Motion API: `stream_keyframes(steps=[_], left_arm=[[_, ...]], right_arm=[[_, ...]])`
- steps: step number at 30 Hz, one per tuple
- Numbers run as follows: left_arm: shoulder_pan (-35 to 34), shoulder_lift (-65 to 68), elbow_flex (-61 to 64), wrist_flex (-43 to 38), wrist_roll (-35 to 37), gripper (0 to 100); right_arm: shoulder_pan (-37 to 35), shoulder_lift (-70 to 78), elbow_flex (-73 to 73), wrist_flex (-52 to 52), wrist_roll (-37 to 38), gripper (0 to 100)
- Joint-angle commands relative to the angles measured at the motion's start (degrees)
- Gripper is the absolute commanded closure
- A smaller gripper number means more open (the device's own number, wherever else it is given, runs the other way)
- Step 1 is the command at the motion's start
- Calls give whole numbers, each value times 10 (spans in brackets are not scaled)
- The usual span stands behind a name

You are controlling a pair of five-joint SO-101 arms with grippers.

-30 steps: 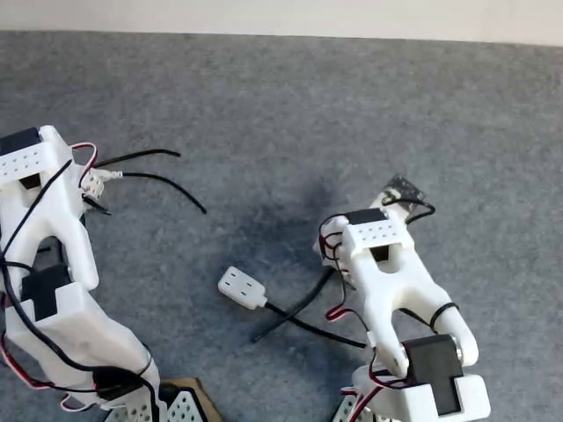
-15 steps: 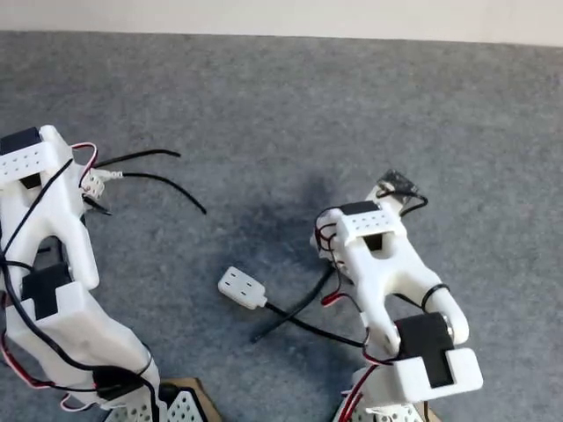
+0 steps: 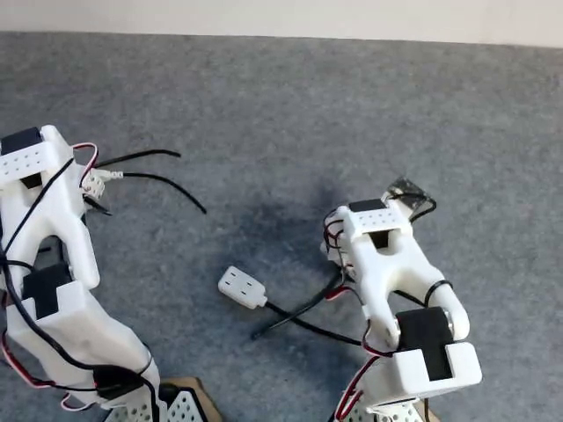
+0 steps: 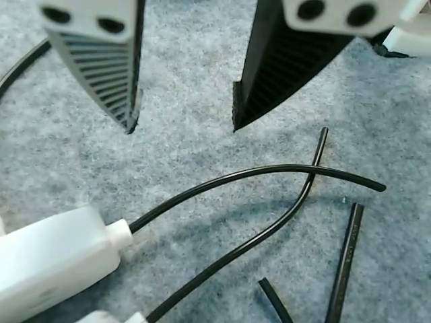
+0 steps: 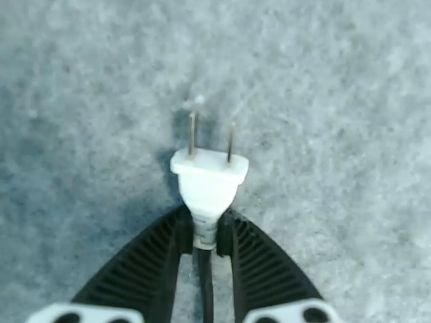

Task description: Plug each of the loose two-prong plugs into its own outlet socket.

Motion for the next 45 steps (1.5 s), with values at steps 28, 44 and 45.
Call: stream_keyframes(steps=[28,44,45], left_arm=[[138,-10,-162,84,-334,765],[112,-196,-227,183,-526,585],[112,-225,-195,163,-526,585]], right_arm=[[-86,-37,-616,454,774,994],[-303,-182,-303,109,796,994],[-304,-195,-245,58,796,994]])
